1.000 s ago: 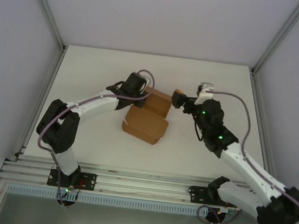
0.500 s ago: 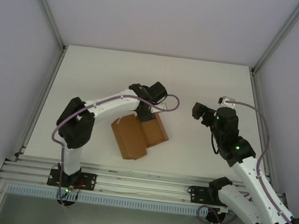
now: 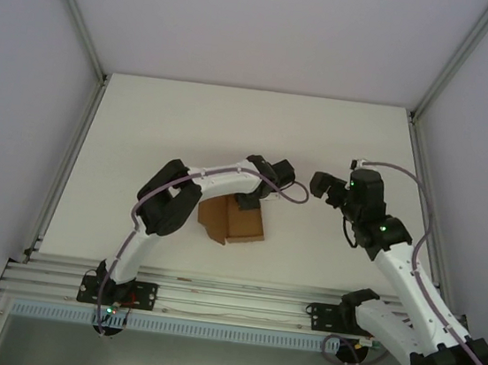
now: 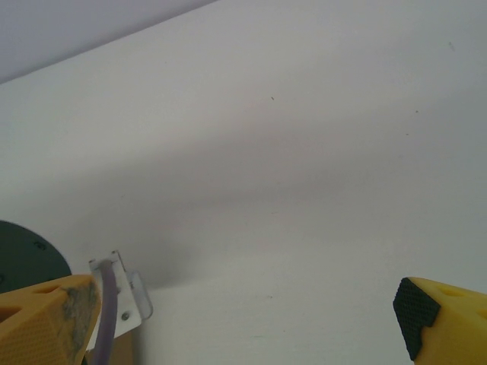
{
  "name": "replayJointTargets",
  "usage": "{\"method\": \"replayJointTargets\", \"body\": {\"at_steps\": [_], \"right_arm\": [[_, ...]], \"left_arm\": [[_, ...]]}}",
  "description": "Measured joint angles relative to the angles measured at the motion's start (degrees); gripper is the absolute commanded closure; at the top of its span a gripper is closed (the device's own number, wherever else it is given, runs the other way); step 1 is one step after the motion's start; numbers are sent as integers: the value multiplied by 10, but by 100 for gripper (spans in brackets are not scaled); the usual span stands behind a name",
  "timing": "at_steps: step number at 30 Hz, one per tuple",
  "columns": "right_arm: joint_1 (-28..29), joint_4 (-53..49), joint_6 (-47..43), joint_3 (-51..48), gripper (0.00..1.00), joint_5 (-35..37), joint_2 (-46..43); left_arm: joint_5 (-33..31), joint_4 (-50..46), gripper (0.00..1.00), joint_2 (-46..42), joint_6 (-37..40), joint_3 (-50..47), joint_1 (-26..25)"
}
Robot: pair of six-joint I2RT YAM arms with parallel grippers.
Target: Assemble paper box
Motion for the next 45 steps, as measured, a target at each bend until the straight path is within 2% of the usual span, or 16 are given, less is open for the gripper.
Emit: {"method": "replayJointTargets", "body": {"at_steps": [2, 3, 4, 6, 8, 10, 11, 17, 20, 23, 26, 31, 34, 39, 42, 45], "right_arm": [[0, 10, 3, -15, 0, -3, -5], [0, 17, 3, -27, 0, -5, -10], [0, 21, 3, -40, 0, -5, -15], [0, 21, 3, -59, 0, -2, -24], [-1, 19, 3, -70, 0, 8, -35], [-3, 14, 2, -69, 0, 17, -45], [-5, 10, 2, -66, 0, 21, -50], [-9, -19, -5, -35, 0, 34, -57], [-9, -28, -8, -18, 0, 34, -57], [-9, -20, -17, -15, 3, 16, -56], [-7, 12, -56, -15, 4, -47, -18], [77, 19, -228, 57, 5, -132, 163], [122, 0, -363, 126, 6, -191, 290], [144, -63, -519, 275, 18, -263, 477], [150, -106, -576, 365, 24, -279, 567], [157, -135, -603, 408, 31, -281, 621]], "left_arm": [[-11, 12, 100, 6, 15, 4, 0], [-14, 17, 93, 8, 22, 4, 0], [-14, 20, 83, 8, 32, 4, 0], [-12, 29, 51, 8, 42, 4, 0], [-6, 46, 35, 6, 50, -4, 2], [-1, 59, 23, -12, 61, -17, 4], [6, 61, 1, -24, 65, -23, 7], [28, 74, 0, -118, 94, -33, 16], [58, 87, 0, -170, 97, -33, 25], [86, 144, 0, -240, 66, -56, 48], [103, 223, 0, -333, -13, -113, 92], [109, 336, 0, -486, -239, -267, 217], [105, 347, 0, -522, -346, -349, 270], [95, 333, 0, -535, -449, -466, 280], [92, 317, 0, -549, -479, -495, 283], [80, 313, 0, -577, -498, -503, 287]]}}
